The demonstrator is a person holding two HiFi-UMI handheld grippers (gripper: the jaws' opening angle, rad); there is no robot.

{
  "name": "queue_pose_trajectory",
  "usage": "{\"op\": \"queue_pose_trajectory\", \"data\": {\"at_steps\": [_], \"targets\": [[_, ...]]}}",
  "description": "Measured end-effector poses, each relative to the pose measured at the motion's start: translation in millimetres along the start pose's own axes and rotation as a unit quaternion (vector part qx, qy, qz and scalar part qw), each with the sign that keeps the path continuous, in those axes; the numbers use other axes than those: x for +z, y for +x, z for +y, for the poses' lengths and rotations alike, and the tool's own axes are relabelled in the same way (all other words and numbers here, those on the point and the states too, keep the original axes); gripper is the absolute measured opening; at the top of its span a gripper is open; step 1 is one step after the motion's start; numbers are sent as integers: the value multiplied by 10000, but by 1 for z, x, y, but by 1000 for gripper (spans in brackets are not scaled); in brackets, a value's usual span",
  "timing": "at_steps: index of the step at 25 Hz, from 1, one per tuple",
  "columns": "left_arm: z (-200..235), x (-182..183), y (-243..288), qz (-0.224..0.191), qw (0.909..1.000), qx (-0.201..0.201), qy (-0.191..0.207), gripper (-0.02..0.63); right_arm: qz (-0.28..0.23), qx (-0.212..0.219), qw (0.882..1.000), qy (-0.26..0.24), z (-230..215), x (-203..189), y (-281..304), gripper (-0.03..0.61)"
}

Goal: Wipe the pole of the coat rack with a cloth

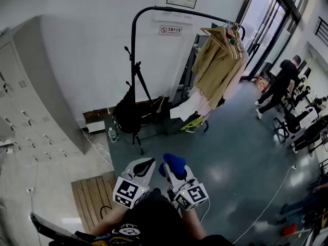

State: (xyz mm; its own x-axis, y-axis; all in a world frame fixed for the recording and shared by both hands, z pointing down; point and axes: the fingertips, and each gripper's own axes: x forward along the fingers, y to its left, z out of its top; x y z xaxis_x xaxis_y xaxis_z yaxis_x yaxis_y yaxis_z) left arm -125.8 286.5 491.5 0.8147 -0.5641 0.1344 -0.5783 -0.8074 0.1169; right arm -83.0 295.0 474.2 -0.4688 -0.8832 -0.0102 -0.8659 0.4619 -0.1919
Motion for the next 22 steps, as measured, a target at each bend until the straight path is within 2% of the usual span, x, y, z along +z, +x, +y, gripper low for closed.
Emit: {"op": "queue_pose_trajectory", "data": {"at_steps": [13,18,22], "targets": [[31,-14,24,226,9993,15,-307,2,325,19,9994,98,-20,-16,28,42],[55,1,58,221,9993,119,-269,2,387,113,9991,86,-54,-9,57,43],[71,15,89,193,9995,213,-156,2,253,147,9995,72,-87,9,75,42]]}}
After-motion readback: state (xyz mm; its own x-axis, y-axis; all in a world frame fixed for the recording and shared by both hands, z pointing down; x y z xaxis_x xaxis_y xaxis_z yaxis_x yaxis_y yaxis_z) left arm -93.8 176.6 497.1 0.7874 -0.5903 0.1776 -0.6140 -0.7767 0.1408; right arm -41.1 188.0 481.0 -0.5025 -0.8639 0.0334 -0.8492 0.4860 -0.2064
